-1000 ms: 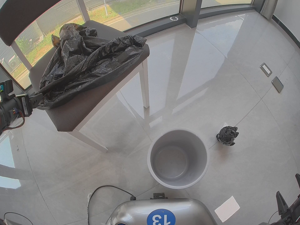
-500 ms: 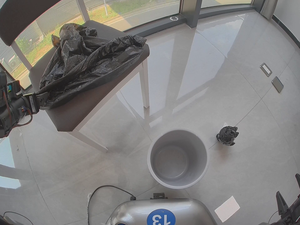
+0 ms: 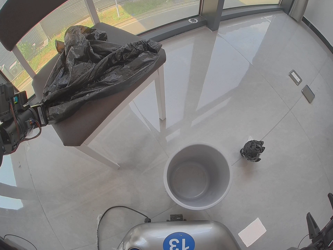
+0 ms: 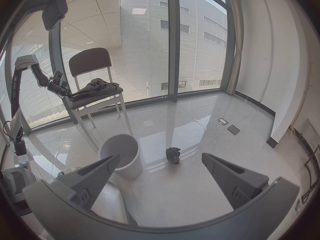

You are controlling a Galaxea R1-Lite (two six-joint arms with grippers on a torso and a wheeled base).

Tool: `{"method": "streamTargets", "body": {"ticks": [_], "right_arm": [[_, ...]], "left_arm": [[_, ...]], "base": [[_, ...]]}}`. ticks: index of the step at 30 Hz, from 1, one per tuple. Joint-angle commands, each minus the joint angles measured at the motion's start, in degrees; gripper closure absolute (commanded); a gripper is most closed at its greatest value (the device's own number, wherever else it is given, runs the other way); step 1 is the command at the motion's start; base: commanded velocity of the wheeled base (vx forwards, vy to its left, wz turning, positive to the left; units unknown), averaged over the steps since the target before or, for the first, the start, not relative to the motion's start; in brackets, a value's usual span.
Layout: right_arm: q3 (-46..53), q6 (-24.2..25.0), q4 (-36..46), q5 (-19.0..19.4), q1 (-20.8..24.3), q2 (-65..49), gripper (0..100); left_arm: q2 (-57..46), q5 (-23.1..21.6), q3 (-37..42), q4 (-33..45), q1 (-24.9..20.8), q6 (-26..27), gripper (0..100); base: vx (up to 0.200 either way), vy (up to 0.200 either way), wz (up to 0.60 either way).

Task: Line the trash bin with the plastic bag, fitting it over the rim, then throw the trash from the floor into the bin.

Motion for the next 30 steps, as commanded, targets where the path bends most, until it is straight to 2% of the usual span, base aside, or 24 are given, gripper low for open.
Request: {"method": "streamTargets", "body": {"ticks": [1, 7, 12, 16, 20, 26, 27, 28, 30], "right_arm": [[1.0, 0.1, 0.0, 0.0, 0.0, -0.9, 0], [1.0, 0.2, 0.0, -0.1, 0.0, -0.9, 0], [1.0, 0.3, 0.0, -0.1, 0.0, -0.9, 0], [1.0, 0.7, 0.0, -0.1, 0.0, -0.9, 0], [1.0, 2.8, 0.2, -0.7, 0.0, -0.9, 0], [1.0, 2.8, 0.0, -0.6, 0.0, -0.9, 0], [1.0, 2.0, 0.0, -0.1, 0.0, -0.9, 0], [1.0, 2.0, 0.0, -0.1, 0.0, -0.9, 0], [0.9, 0.8, 0.3, 0.4, 0.1, -0.9, 0]], "left_arm": [[-0.4, 0.2, 0.4, 0.0, -0.1, 0.3, 100], [-0.8, 1.0, 1.9, -2.8, -0.1, 1.7, 100], [-2.2, 0.5, 3.6, -9.1, -0.4, 3.0, 100], [-2.9, 0.2, 2.8, -9.9, -3.7, 3.2, 100], [-3.2, -0.1, 2.8, -6.3, -7.4, 4.7, 100], [-2.4, 0.1, -1.3, 0.3, -12.6, 4.1, 100], [-2.2, 0.3, -3.6, 1.6, -15.3, 4.0, 100], [-2.2, 0.3, -3.8, 1.8, -15.6, 4.0, 100], [-1.7, 0.1, -9.0, 5.6, -19.4, 4.1, 100]], "base": [[0.0, 0.0, 0.0], [0.0, 0.0, 0.0], [0.0, 0.0, 0.0], [0.0, 0.0, 0.0], [0.0, 0.0, 0.0], [0.0, 0.0, 0.0], [0.0, 0.0, 0.0], [0.0, 0.0, 0.0], [0.0, 0.0, 0.0]]}}
